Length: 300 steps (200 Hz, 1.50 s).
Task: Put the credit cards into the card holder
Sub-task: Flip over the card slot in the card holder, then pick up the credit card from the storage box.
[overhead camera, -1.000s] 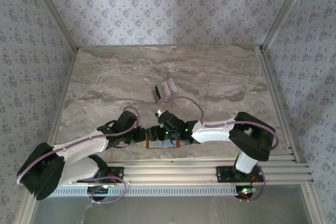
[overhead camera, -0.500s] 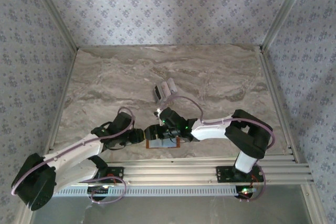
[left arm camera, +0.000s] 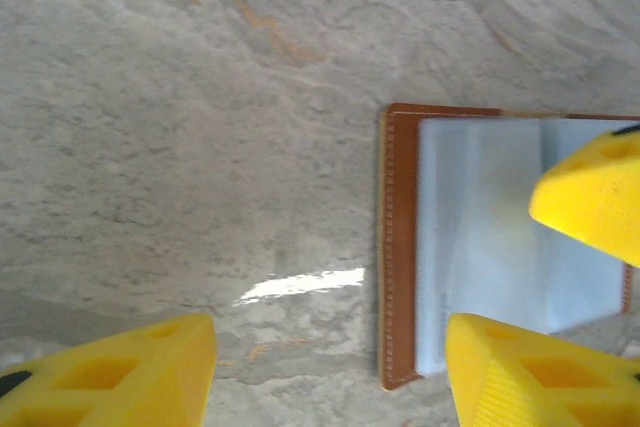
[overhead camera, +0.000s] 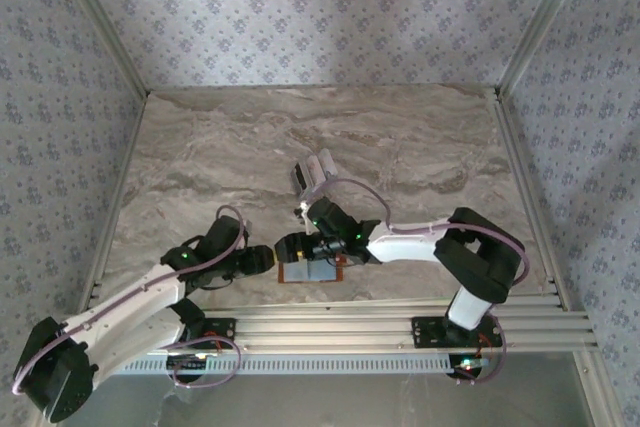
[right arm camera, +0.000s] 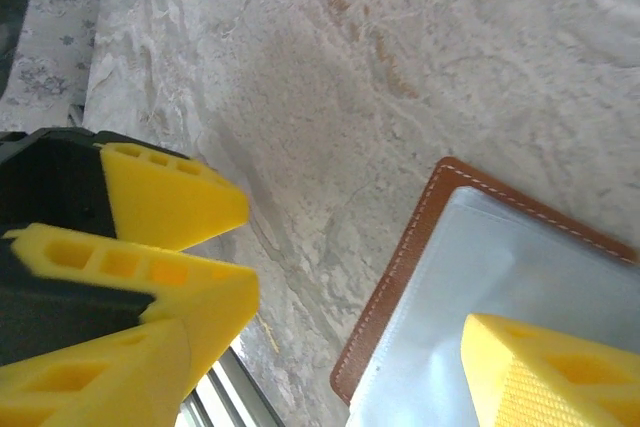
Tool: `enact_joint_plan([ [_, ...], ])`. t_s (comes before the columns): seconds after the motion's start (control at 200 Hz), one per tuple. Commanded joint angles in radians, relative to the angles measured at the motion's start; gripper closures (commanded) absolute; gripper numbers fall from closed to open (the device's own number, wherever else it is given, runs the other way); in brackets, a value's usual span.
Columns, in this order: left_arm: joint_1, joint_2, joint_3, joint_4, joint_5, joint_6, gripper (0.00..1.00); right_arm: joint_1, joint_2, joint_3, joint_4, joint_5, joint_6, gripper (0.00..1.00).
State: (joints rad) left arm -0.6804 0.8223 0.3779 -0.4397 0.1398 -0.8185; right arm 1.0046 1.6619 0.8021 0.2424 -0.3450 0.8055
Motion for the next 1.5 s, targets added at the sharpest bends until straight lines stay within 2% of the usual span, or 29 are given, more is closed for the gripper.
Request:
enact_joint_plan([
  [0.0,0.003,-0.011,0.055,-0.007,0.031,0.024,0.37,-0.016,-0.059,0.033,-0.116,0.053,-0.059,0.24],
  [0.17,0.003,0.014,0.080,-0.005,0.030,0.036,0.35,-0.044,-0.119,0.027,-0.172,0.069,-0.089,0.24],
  [0.405,-0.006,0.142,0.139,0.032,0.065,0.081,0.35,-0.065,-0.211,0.043,-0.308,0.174,-0.150,0.22],
  [0.71,-0.079,0.362,0.237,0.064,0.002,0.145,0.35,-0.150,-0.331,0.039,-0.442,0.278,-0.169,0.20],
  [0.894,-0.107,0.412,0.247,0.061,-0.062,0.173,0.37,-0.205,-0.374,0.082,-0.533,0.363,-0.235,0.22],
  [1.199,-0.120,0.460,0.250,0.086,-0.083,0.217,0.41,-0.306,-0.259,0.209,-0.584,0.375,-0.283,0.34],
  [1.494,-0.128,0.462,0.213,0.107,-0.109,0.239,0.44,-0.412,-0.044,0.381,-0.570,0.282,-0.380,0.39],
])
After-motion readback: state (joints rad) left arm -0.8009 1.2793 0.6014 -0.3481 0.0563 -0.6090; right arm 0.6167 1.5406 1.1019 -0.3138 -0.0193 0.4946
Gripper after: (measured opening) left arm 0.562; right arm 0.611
